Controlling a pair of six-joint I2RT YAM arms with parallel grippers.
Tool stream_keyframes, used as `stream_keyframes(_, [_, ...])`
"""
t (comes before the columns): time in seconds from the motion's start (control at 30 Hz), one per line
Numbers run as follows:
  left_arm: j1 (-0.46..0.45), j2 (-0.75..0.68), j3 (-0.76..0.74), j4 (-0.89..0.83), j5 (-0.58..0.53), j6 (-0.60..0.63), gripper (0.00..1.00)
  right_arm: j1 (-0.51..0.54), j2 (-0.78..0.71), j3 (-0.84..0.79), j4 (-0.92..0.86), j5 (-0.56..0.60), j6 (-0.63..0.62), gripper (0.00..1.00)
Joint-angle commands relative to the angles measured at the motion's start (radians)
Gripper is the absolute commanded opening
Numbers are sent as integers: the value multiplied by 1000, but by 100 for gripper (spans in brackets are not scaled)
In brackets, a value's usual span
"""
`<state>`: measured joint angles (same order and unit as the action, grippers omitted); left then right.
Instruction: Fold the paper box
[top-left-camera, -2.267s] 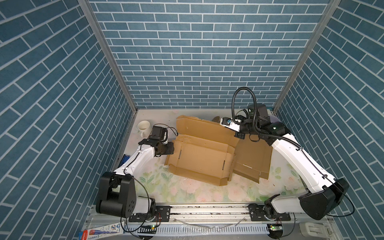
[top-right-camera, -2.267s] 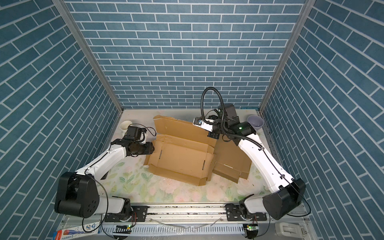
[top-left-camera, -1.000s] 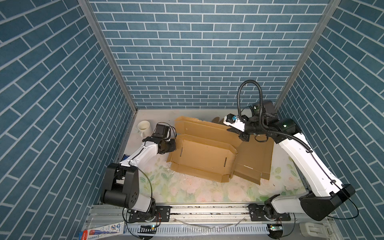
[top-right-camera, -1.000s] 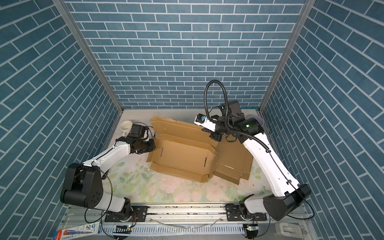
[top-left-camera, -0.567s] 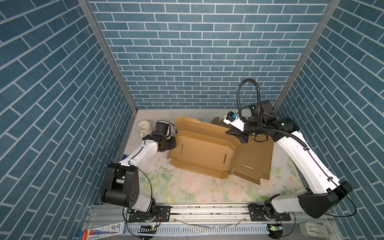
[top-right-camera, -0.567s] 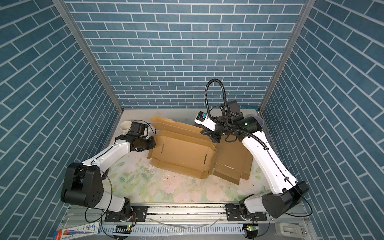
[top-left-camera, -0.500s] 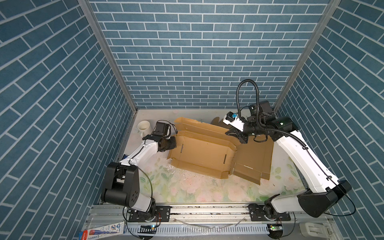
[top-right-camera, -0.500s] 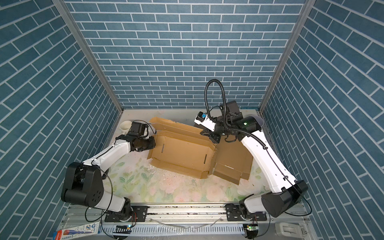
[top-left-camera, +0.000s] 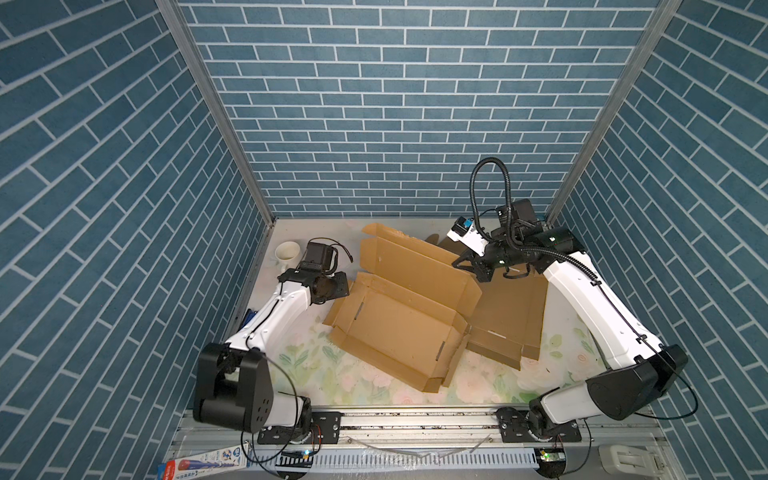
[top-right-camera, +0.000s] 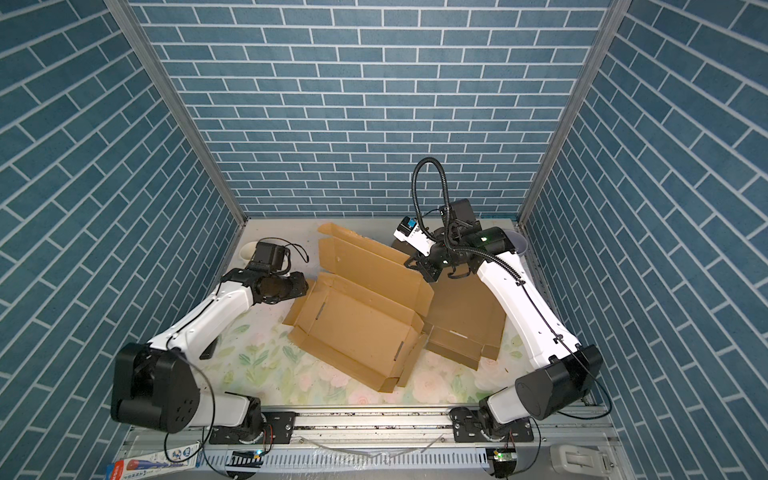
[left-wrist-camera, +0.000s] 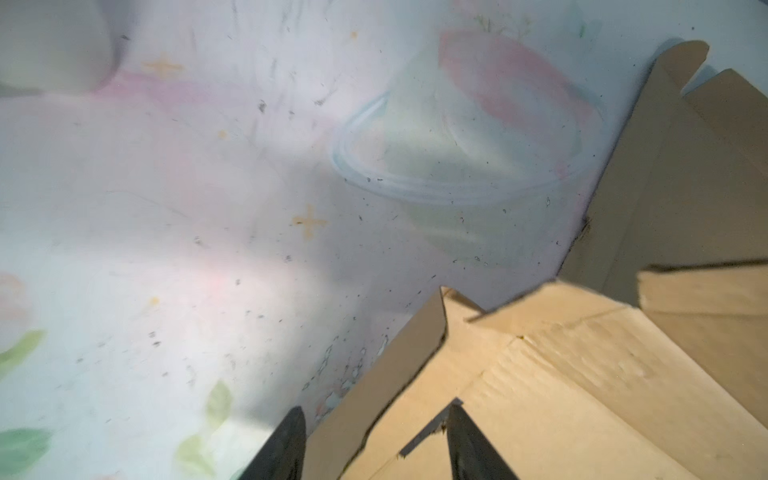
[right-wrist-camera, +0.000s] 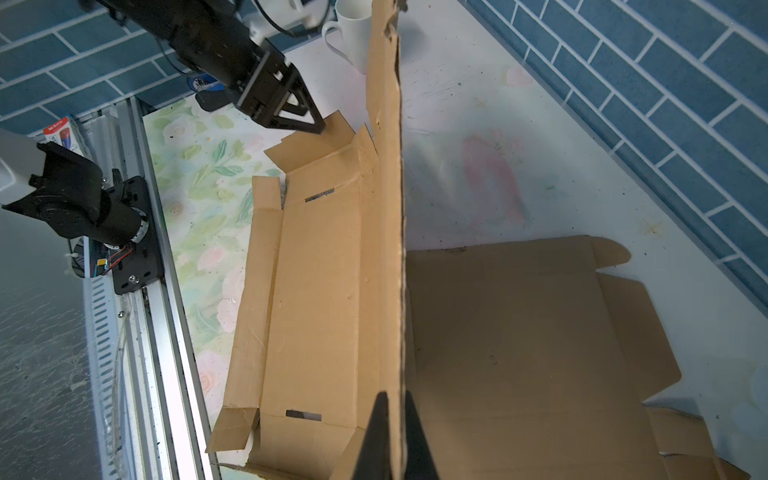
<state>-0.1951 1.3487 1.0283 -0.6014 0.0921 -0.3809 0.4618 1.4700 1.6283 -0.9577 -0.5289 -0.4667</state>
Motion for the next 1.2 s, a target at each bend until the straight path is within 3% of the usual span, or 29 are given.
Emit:
stream_keyframes(0.0, [-35, -100, 34, -137, -94, 12, 55, -3, -1, 29, 21, 33, 39, 0])
stream_keyframes(0.1, [-158, -129, 13, -95, -84, -15, 53, -6, 7, 37, 51, 52, 80, 0])
stream_keyframes(0.27, [-361, -24, -129, 283, 95, -138, 47, -6, -3, 6, 78, 33, 109, 0])
stream_keyframes(0.37, [-430, 82, -160, 444, 124, -180, 44, -6, -16, -10, 75, 32, 109, 0])
stream_keyframes(0.63, [-448, 245, -241, 708, 151, -245, 36, 2, -28, -34, 63, 34, 138, 0])
stream_keyframes(0.87, [-448, 352, -271, 779, 156, -245, 34, 21, -48, -108, 138, -118, 238, 0])
stream_keyframes(1.0, [-447, 318, -267, 741, 155, -230, 34, 20, -36, -110, 122, 20, 218, 0])
stream_keyframes(1.17, [-426, 197, -220, 544, 114, -131, 40, 14, -1, -61, 96, 166, 160, 0])
